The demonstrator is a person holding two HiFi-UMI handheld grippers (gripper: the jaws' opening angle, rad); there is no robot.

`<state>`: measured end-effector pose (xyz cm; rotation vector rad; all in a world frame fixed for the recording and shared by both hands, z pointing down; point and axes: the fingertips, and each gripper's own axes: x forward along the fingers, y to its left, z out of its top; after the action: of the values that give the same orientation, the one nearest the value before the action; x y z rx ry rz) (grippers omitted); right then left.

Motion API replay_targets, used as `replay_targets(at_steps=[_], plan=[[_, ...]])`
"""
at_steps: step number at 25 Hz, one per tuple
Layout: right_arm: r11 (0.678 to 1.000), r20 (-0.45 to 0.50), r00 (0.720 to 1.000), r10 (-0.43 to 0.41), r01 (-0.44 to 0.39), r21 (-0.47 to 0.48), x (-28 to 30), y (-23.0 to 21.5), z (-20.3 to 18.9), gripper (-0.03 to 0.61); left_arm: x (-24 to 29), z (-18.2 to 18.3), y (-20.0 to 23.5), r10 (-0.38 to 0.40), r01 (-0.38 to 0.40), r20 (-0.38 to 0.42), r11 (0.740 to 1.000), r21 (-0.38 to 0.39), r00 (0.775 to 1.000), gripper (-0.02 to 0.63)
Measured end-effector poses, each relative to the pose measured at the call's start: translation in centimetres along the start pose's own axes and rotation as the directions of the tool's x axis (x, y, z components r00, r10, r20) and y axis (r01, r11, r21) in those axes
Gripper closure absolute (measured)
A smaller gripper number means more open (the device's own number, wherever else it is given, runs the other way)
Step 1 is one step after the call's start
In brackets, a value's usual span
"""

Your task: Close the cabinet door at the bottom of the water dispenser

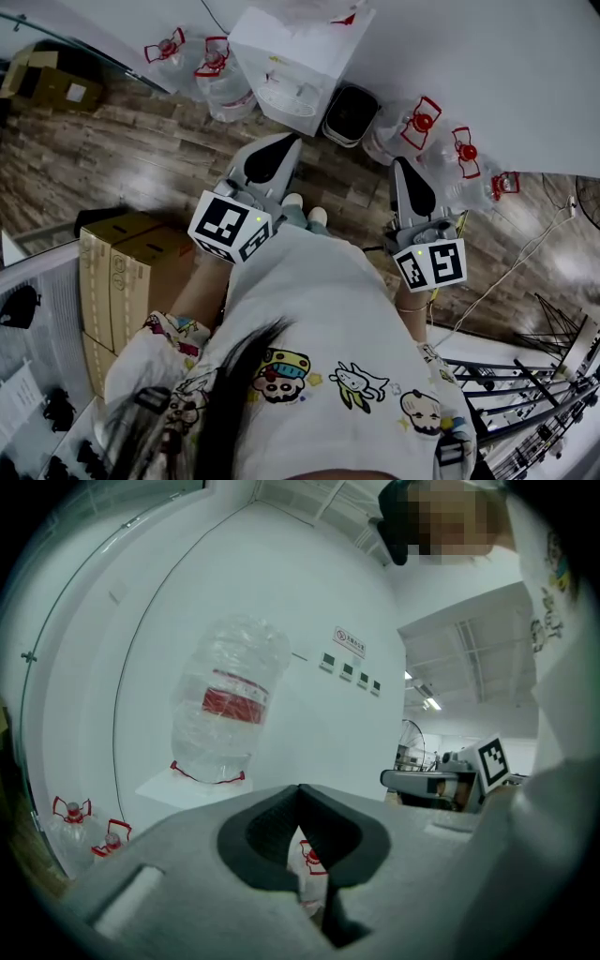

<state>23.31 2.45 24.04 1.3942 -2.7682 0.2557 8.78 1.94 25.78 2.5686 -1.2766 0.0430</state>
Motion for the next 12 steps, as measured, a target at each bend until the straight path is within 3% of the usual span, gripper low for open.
replay_targets(at_steps=[12], plan=[[1.000,-0.006,1.000,0.010,-0.010,0.000,-0.30,0.02,-0.40,0.569,-0.08,0.33,0.34,-0.010,0.010,-0.011,0.997,0.072,1.000,0.614]])
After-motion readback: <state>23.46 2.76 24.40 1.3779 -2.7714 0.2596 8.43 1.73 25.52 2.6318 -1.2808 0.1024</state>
